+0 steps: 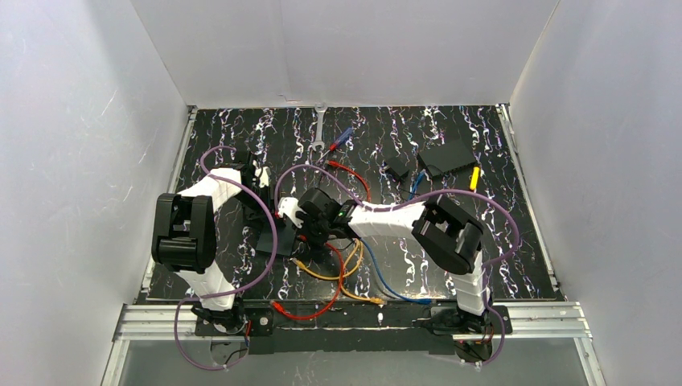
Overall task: Insert the plug into the switch port
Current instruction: Insert the connector into the switch port.
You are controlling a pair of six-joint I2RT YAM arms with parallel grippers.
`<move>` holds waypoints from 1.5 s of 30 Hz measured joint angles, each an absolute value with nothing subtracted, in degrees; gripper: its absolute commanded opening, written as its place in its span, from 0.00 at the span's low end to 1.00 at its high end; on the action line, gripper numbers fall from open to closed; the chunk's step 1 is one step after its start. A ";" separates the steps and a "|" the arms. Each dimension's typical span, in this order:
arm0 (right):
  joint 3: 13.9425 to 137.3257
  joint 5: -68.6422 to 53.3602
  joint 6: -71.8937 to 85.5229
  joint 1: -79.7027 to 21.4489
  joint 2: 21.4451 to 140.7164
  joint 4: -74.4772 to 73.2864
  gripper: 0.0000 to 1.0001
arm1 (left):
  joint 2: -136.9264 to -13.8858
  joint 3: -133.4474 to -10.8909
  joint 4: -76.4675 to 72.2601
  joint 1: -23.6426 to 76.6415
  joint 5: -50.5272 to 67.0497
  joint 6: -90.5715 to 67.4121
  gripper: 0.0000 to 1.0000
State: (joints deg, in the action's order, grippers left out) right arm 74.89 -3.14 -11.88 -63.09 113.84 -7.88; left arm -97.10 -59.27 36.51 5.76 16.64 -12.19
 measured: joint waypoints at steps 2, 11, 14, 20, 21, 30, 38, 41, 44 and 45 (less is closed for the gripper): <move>74.89 -3.09 -11.49 -63.09 113.84 -7.11 0.01 | -97.10 -59.29 36.51 5.76 16.64 -12.19 0.68; 74.08 -2.68 -10.35 -63.09 113.80 -5.43 0.01 | -97.10 -59.31 36.53 5.76 16.64 -12.19 0.68; 73.36 -2.70 -10.22 -63.09 113.40 -4.49 0.01 | -97.10 -59.31 36.56 5.76 16.64 -12.19 0.68; 72.18 -2.74 -9.65 -63.09 112.44 -2.94 0.01 | -97.12 -59.31 36.56 5.76 16.64 -12.19 0.68; 72.18 -2.74 -9.56 -63.11 112.29 -2.94 0.01 | -97.12 -59.31 36.56 5.76 16.64 -12.19 0.68; 71.53 -2.81 -9.19 -63.20 111.98 -2.04 0.01 | -97.12 -59.31 36.56 5.76 16.64 -12.19 0.68; 70.96 -3.25 -9.19 -63.18 111.81 -1.37 0.01 | -97.12 -59.33 36.56 5.76 16.64 -12.19 0.68; 69.65 -3.77 -9.23 -63.24 110.98 0.36 0.01 | -97.17 -59.33 36.56 5.76 16.67 -12.16 0.68; 68.82 -4.01 -9.26 -63.24 110.37 1.28 0.01 | -97.17 -59.33 36.56 5.76 16.67 -12.19 0.68; 68.66 -4.05 -9.26 -63.24 110.30 1.50 0.01 | -97.19 -59.35 36.58 5.76 16.67 -12.19 0.68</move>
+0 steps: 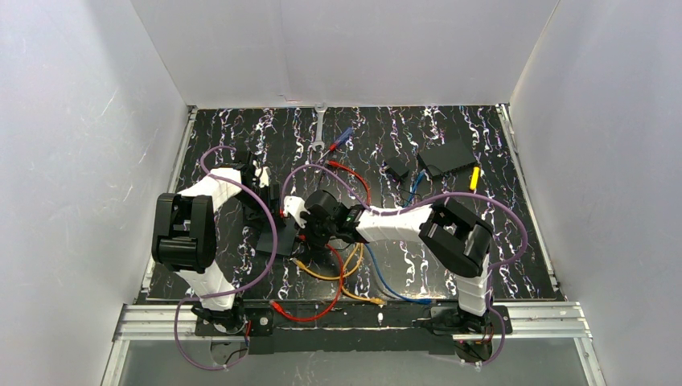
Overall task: Insert the plug into the switch port
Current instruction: Insert the connector into the switch port.
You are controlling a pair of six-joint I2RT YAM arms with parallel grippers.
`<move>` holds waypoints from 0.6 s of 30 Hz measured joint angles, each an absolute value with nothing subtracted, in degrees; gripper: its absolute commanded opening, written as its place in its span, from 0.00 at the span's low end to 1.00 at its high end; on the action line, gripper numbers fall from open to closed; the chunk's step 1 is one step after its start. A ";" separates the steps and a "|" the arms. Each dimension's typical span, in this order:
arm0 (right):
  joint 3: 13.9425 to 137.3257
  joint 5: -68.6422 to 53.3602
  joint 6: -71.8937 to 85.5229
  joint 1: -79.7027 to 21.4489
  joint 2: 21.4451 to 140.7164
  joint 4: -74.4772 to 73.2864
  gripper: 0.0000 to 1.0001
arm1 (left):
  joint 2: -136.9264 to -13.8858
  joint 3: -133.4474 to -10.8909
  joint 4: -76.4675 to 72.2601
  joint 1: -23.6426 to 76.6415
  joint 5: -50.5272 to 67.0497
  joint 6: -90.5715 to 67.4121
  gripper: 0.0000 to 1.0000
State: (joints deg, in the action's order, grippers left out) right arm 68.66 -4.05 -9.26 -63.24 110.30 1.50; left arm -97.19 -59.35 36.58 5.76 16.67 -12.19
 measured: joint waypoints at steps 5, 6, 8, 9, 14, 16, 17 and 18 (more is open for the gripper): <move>68.45 -4.23 -9.28 -63.24 110.28 1.91 0.01 | -97.25 -59.42 36.67 5.76 16.69 -12.19 0.68; 68.45 -4.23 -9.30 -63.24 110.28 1.91 0.01 | -97.27 -59.44 36.69 5.76 16.69 -12.16 0.68; 68.42 -4.25 -9.34 -63.24 110.28 1.93 0.01 | -97.30 -59.44 36.69 5.76 16.71 -12.16 0.68; 68.36 -4.25 -9.34 -63.24 110.28 2.04 0.01 | -97.32 -59.44 36.69 5.76 16.71 -12.19 0.68; 67.51 -4.21 -9.41 -63.24 110.28 3.81 0.01 | -97.49 -59.61 36.82 5.76 16.80 -12.16 0.68; 66.98 -4.19 -9.43 -63.24 110.28 4.69 0.01 | -97.67 -59.77 36.93 5.76 16.91 -12.14 0.68; 66.63 -4.19 -9.43 -63.24 110.28 5.28 0.01 | -97.76 -59.83 36.95 5.76 16.95 -12.10 0.68; 66.39 -4.16 -9.43 -63.24 110.28 5.74 0.01 | -97.84 -59.90 36.99 5.76 16.97 -12.08 0.68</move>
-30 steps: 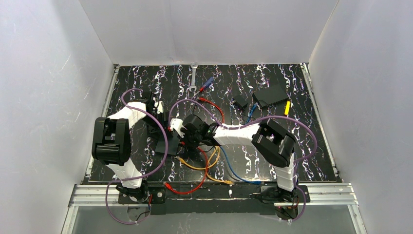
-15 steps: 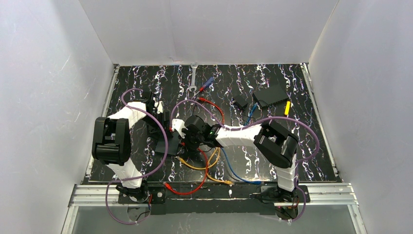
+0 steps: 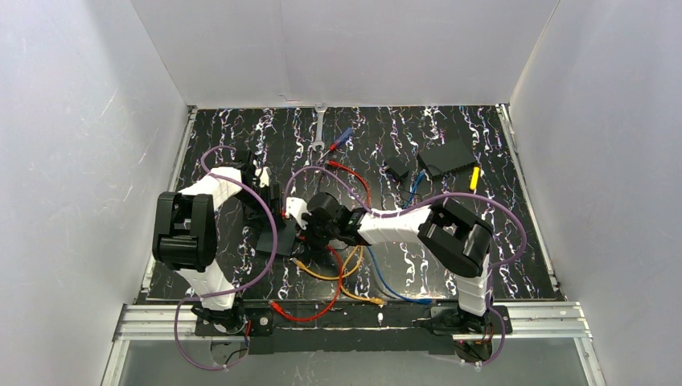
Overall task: Insert the plug into the switch port
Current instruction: Insert the connector into the switch port.
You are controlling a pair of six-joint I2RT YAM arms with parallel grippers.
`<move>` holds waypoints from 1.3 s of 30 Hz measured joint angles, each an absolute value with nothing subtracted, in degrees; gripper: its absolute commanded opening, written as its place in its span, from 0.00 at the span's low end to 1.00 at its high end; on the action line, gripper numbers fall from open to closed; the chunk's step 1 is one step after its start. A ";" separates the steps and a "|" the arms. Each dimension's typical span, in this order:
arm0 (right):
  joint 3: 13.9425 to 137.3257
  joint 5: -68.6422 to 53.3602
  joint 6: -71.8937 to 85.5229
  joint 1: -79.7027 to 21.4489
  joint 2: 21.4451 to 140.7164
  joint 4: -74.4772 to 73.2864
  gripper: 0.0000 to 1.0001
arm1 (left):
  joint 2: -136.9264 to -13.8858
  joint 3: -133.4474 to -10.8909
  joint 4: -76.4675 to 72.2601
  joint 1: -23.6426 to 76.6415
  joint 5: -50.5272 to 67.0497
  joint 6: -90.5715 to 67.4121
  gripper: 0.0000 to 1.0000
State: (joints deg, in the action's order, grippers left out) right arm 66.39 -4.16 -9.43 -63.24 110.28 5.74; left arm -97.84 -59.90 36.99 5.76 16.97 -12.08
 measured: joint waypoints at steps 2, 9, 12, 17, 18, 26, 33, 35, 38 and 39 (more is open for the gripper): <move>65.73 -4.16 -9.43 -63.24 110.28 6.87 0.01 | -97.86 -59.94 37.06 5.76 16.99 -12.03 0.68; 64.47 -4.21 -9.47 -63.22 110.28 9.10 0.01 | -98.04 -60.07 37.15 5.76 17.15 -11.97 0.67; 64.42 -4.23 -9.63 -63.22 110.28 9.21 0.01 | -98.06 -60.07 37.15 5.91 17.15 -11.92 0.67; 64.42 -4.23 -10.15 -63.22 110.10 9.21 0.01 | -98.06 -60.20 37.34 6.42 16.88 -11.29 0.67; 64.42 -4.23 -10.46 -63.22 110.06 9.21 0.01 | -98.06 -60.27 37.39 6.50 16.80 -11.14 0.67; 64.82 -4.38 -11.57 -63.18 109.97 8.73 0.01 | -98.10 -60.51 37.76 7.07 16.36 -10.44 0.67; 64.82 -5.21 -10.17 -62.59 109.97 9.23 0.01 | -98.17 -60.71 38.00 7.38 16.14 -10.04 0.67; 64.82 -6.20 -8.12 -61.58 109.97 9.63 0.01 | -98.17 -60.73 38.00 7.42 16.10 -10.07 0.67; 64.82 -7.77 -5.50 -60.40 109.97 9.82 0.01 | -98.17 -60.77 37.71 7.60 16.10 -10.09 0.67; 64.82 -8.03 -4.84 -60.12 109.97 9.82 0.01 | -98.17 -60.80 37.54 7.73 16.10 -10.09 0.67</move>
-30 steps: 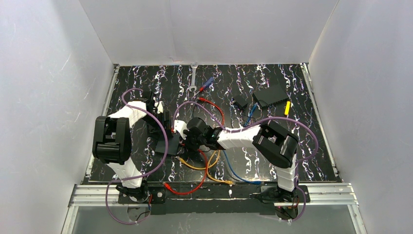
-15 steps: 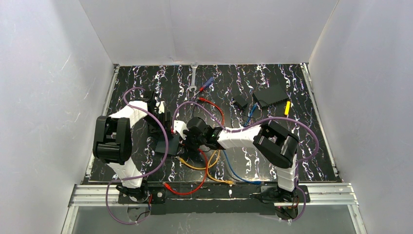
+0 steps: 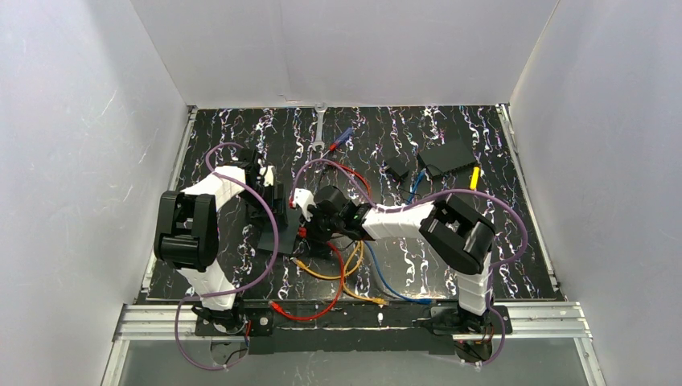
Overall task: Insert the plug into the switch port
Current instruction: Insert the connector into the switch port.
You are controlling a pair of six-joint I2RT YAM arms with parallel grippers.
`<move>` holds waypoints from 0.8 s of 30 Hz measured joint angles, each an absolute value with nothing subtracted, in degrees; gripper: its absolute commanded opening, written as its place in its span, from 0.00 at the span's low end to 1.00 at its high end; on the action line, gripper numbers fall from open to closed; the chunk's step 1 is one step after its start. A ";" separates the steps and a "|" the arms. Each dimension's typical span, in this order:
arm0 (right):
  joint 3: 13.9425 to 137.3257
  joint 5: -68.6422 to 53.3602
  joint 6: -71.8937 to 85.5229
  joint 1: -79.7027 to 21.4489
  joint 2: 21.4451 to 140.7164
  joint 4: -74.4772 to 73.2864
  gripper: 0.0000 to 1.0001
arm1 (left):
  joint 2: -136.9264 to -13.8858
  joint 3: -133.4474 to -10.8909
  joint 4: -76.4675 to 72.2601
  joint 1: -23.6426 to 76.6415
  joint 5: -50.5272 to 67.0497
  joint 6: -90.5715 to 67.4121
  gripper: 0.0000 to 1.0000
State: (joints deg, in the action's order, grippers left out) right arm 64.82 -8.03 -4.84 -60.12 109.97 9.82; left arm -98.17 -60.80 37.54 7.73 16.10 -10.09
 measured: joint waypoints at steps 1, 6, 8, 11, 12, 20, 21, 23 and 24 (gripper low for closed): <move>64.82 -8.29 -4.16 -59.79 109.97 9.80 0.01 | -98.17 -60.82 37.28 7.88 16.10 -10.09 0.67; 64.82 -9.54 -2.42 -59.00 110.15 9.78 0.01 | -98.17 -60.86 36.82 8.12 16.10 -10.11 0.67; 64.82 -10.00 -2.00 -58.94 110.37 9.89 0.01 | -98.19 -60.86 36.80 8.12 16.10 -10.13 0.67; 64.79 -10.79 -1.63 -58.89 110.91 10.68 0.01 | -98.19 -60.86 36.75 8.12 16.19 -10.22 0.67; 64.79 -10.94 -1.61 -58.87 111.09 11.05 0.01 | -98.21 -60.86 36.75 8.12 16.21 -10.24 0.67; 63.86 -11.03 -1.48 -58.89 111.15 13.04 0.01 | -98.45 -60.88 36.69 8.12 16.49 -10.26 0.67; 63.86 -11.03 -1.45 -58.89 111.15 13.04 0.01 | -98.45 -60.88 36.69 8.12 16.49 -10.26 0.67; 63.86 -11.00 -1.48 -58.89 111.15 13.04 0.04 | -98.45 -60.88 36.71 8.12 16.45 -10.26 0.67; 63.86 -10.98 -1.52 -58.89 111.15 13.02 0.07 | -98.45 -60.93 36.75 8.12 16.32 -10.28 0.67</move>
State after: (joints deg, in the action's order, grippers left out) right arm 63.86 -10.98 -1.52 -58.89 111.15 13.02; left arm -98.45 -60.93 36.75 8.12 16.32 -10.28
